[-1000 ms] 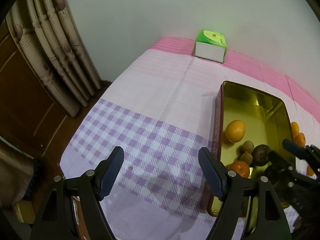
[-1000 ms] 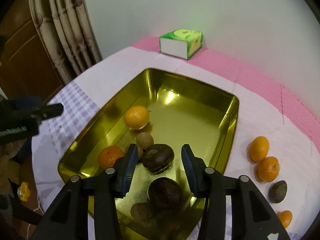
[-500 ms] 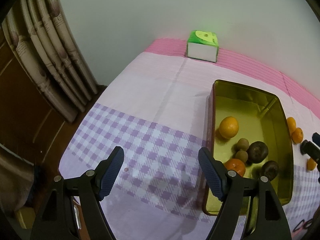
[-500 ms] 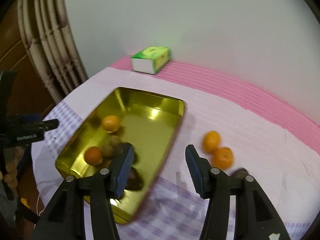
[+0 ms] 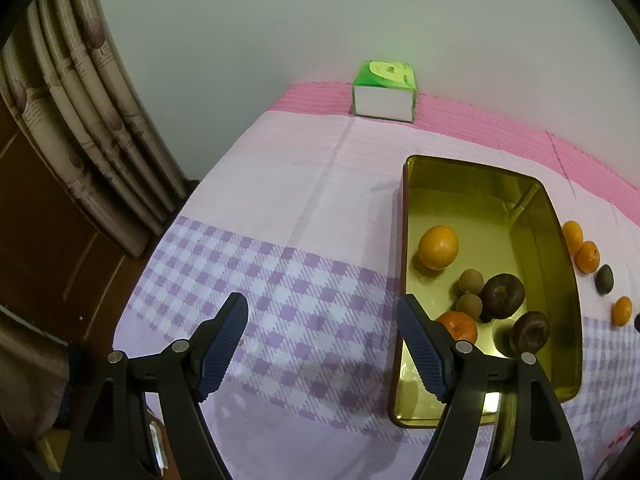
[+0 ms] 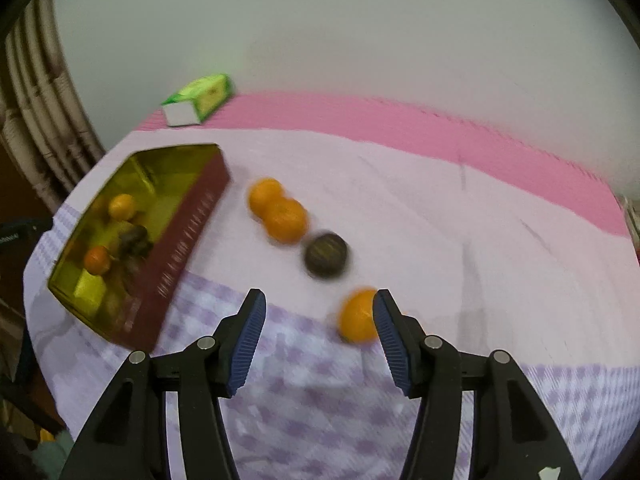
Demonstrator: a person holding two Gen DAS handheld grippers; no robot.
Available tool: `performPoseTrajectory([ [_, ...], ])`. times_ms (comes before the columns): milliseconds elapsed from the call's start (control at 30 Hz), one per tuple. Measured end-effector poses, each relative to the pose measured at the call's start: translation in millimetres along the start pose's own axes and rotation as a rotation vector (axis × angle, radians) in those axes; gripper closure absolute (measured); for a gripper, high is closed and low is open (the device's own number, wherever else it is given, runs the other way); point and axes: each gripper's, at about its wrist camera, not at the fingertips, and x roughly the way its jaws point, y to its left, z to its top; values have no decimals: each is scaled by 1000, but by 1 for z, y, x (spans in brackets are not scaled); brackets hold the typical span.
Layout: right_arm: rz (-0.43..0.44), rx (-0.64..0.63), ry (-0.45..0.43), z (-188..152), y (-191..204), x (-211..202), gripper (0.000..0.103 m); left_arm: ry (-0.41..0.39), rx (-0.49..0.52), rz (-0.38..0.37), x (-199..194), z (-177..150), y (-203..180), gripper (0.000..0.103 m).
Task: Organize fruits
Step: 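Grasp a large yellow orange from the sheet with the right gripper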
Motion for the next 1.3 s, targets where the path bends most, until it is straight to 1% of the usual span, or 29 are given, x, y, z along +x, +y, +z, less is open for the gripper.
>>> performPoseTrajectory([
  [200,-22,54,39,-20,-24,7,50,5,11,2,1,-1,-4,26],
  [500,-13,51,45,-21,-25,31,50,6,36,3,3,-3,-10,26],
  [667,-22,62,48,-21,-31,46,50,10,59,4,4,-4,-16,26],
  [800,-17,59,42,-21,-32,52,52,5,88,6,3,-5,-25,26],
  [867,-18,38,33,-21,-30,53,56,1,105,1,1,-5,-33,26],
  [933,-19,20,24,-19,-27,54,66,-1,119,-19,-3,-5,-43,26],
  [1100,-13,-3,4,-19,-26,54,67,-1,145,-90,-11,-3,-76,26],
  [1200,-28,-10,-7,-19,-31,53,67,-6,188,-133,-18,1,-107,26],
  [1300,-47,14,-13,-19,-48,54,67,-12,247,-185,-26,5,-144,26],
])
